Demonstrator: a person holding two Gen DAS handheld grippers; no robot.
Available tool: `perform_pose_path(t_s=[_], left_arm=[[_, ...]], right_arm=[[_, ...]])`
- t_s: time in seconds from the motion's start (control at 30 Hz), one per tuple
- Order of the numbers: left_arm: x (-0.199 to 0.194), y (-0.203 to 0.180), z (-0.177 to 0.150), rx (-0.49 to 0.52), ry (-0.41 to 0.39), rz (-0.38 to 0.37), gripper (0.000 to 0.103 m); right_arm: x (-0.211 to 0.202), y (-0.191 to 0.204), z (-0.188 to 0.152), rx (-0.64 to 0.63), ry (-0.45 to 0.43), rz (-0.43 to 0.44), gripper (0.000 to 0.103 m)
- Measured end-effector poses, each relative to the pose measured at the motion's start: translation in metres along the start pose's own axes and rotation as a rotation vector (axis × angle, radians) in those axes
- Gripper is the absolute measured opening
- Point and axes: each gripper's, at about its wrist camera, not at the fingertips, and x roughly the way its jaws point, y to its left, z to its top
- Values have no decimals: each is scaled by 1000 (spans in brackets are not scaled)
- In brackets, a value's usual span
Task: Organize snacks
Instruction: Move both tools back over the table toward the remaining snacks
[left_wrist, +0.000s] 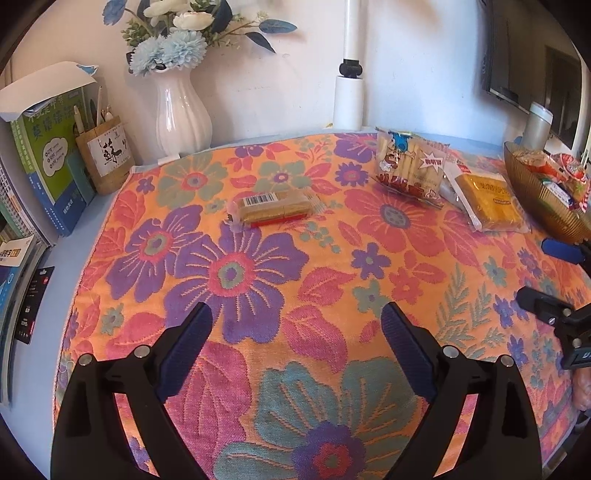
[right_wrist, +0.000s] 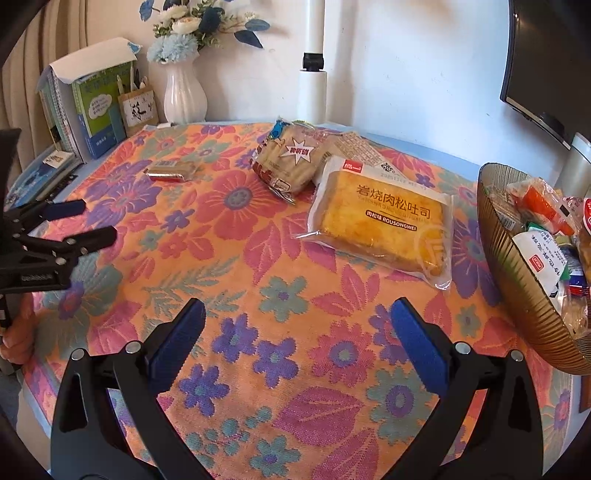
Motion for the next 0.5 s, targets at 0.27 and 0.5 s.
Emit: perform_pose_path(t_s=[0.27, 0.5], left_arm=[[2, 4, 1, -20, 17, 0, 92], [2, 4, 0, -22, 12, 9, 92]], right_arm=[[1, 2, -1, -8, 2, -16, 100], [4, 1, -1, -7, 20, -23, 100]])
